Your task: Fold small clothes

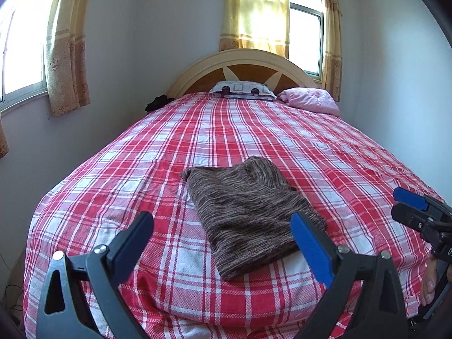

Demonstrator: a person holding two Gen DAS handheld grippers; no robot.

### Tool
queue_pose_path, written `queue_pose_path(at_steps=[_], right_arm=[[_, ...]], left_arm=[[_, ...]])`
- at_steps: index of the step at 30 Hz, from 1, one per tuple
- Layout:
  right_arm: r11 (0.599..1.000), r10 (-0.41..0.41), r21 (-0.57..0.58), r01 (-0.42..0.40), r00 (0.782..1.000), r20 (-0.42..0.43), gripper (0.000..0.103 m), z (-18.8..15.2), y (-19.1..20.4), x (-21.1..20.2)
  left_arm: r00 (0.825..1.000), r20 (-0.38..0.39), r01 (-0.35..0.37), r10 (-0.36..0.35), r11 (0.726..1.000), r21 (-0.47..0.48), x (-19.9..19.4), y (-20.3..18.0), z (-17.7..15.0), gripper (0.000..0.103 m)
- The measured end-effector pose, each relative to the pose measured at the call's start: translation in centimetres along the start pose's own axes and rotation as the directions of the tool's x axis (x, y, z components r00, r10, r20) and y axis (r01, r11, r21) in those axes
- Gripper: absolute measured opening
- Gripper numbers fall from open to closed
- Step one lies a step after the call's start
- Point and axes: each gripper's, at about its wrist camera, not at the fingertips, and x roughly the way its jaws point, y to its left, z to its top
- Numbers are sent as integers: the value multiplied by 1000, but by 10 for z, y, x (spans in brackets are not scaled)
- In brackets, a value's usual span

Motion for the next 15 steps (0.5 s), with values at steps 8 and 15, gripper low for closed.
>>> queue_pose_path(at_steps=[8,15], right_arm=[[1000,6,-2,-6,1000,-6,62,-1,1,1],[1000,6,-4,-6,1000,7,62,0,2,-1]], left_arm=[[1000,-8,-4,4,1000,3,1,-1,0,100],[1000,-12,0,1,1000,4,2,-2,-1,100]])
